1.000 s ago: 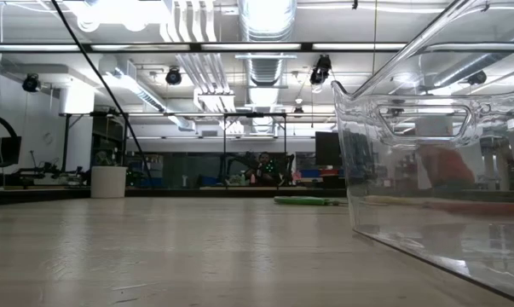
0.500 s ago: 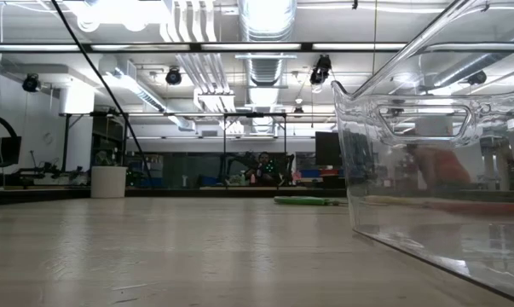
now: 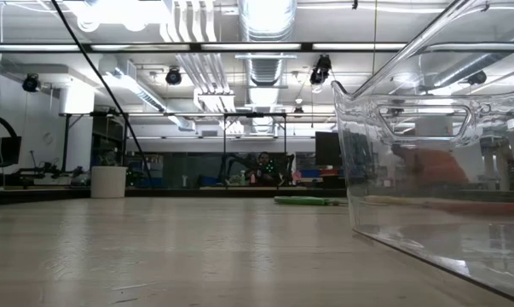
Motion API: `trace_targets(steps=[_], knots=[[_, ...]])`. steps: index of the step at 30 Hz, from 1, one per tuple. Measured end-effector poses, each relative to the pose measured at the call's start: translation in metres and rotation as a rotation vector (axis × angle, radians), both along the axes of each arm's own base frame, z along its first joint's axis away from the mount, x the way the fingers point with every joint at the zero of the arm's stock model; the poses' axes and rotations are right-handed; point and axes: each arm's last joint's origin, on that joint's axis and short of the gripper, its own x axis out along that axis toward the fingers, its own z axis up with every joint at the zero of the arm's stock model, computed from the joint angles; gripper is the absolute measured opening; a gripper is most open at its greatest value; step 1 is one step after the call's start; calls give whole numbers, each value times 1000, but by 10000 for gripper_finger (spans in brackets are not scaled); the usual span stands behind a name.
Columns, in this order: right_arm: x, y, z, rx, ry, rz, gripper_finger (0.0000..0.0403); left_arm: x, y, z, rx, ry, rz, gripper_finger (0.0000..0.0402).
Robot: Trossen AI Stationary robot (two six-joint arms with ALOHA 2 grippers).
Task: Pick & Place Paint Supplies
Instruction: Put the red scissors into the left transparent bin
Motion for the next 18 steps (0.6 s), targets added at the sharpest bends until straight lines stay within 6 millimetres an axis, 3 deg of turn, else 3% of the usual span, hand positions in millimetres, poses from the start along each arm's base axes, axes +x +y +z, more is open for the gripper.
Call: trace_targets(steps=[9, 18], knots=[[0, 0, 0, 3, 7, 0, 183, 0, 0, 0, 1, 1, 0, 314], [-1, 1, -1, 21, 51, 24, 185, 0, 0, 0, 3, 1, -1, 314]])
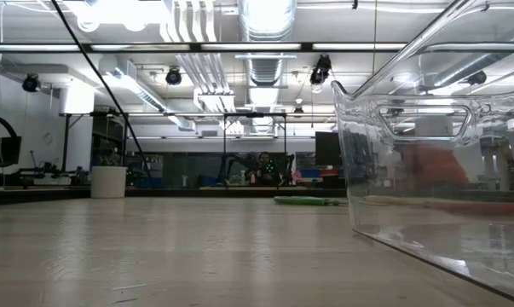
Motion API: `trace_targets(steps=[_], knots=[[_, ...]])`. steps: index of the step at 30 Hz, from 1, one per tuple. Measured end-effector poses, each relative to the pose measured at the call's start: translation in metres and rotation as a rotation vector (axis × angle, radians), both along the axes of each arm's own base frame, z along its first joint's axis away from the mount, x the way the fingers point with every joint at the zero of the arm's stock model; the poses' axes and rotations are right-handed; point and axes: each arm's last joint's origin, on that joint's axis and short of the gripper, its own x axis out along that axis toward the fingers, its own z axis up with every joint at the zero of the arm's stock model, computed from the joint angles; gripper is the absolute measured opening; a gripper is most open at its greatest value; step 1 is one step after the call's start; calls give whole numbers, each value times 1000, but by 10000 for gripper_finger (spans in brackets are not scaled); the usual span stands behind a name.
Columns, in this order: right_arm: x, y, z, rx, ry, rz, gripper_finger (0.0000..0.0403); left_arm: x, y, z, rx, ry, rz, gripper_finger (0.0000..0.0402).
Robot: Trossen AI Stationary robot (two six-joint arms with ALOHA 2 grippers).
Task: Pick & Place Paint Supplies
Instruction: Put the red scissors into the left transparent bin
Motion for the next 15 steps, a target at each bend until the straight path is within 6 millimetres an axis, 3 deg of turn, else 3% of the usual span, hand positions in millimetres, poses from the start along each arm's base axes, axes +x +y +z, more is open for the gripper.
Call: trace_targets(steps=[15], knots=[[0, 0, 0, 2, 6, 0, 186, 0, 0, 0, -1, 0, 0, 314]])
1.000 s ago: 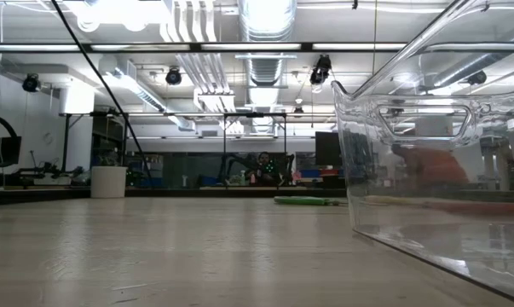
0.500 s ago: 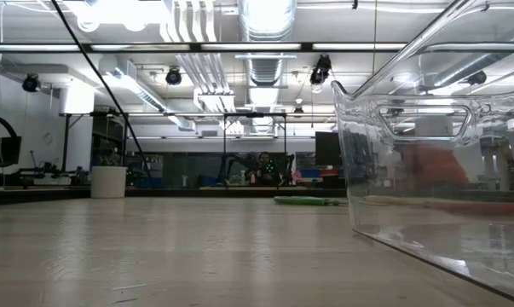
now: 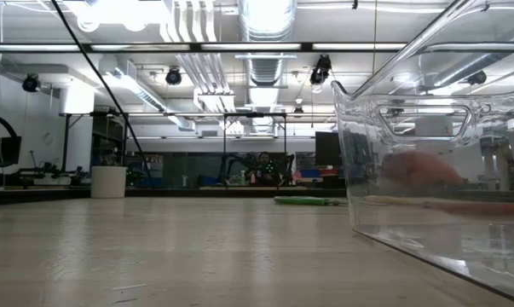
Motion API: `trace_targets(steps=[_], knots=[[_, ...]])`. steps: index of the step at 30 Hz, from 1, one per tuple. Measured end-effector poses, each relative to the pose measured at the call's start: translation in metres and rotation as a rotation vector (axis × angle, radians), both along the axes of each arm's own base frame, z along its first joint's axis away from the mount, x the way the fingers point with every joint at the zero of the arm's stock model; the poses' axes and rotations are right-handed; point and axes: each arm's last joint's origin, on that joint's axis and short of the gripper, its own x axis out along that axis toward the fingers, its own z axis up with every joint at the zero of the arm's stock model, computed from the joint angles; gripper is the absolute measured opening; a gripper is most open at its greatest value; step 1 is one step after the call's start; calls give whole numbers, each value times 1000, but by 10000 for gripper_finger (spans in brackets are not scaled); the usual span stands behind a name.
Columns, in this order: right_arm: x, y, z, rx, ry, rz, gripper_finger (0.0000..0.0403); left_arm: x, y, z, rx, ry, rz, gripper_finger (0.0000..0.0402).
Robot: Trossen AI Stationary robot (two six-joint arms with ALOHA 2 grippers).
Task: Pick & Place Paint Supplies
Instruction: Put the red scissors into the left transparent bin
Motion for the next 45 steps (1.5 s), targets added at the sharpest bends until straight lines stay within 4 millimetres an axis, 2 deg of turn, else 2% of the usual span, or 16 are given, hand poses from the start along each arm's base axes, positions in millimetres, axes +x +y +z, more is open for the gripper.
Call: trace_targets(steps=[31, 34, 40, 45], knots=[[0, 1, 2, -2, -8, -1, 186, 0, 0, 0, -2, -1, 1, 314], [1, 3, 13, 8, -28, 7, 186, 0, 0, 0, -2, -1, 1, 314], [3, 2, 51, -1, -113, 15, 186, 0, 0, 0, -2, -1, 1, 314], [7, -2, 82, -55, -255, 122, 186, 0, 0, 0, 0, 0, -1, 314]])
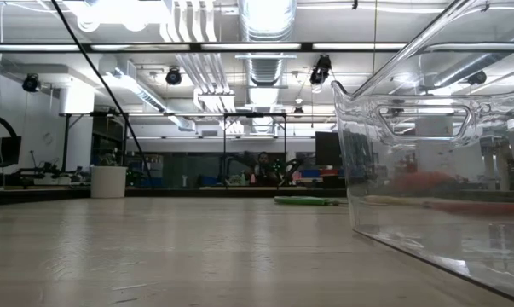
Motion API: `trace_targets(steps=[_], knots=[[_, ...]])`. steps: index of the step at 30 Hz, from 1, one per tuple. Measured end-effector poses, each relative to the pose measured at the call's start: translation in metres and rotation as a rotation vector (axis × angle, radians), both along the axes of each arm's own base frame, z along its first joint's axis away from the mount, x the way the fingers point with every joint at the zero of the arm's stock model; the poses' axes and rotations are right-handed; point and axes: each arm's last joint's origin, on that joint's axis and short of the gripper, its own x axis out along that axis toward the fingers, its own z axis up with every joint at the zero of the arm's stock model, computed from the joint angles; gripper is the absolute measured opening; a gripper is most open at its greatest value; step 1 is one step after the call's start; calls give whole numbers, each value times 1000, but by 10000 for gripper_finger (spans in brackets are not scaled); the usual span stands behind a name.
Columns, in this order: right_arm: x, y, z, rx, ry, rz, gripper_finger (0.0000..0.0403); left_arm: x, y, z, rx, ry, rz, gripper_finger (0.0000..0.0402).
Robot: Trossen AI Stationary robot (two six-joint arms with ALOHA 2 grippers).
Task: Pick & Place Paint Supplies
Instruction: Put the red scissors into the left transparent bin
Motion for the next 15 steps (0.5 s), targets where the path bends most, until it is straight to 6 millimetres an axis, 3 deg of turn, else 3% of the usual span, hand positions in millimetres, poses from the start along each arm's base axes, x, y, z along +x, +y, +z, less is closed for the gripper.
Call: trace_targets(steps=[6, 15], knots=[[5, -12, 41, -208, -271, 149, 186, 0, 0, 0, 0, 0, 1, 314], [14, -22, 110, -528, -721, 523, 186, 0, 0, 0, 0, 0, 0, 314]])
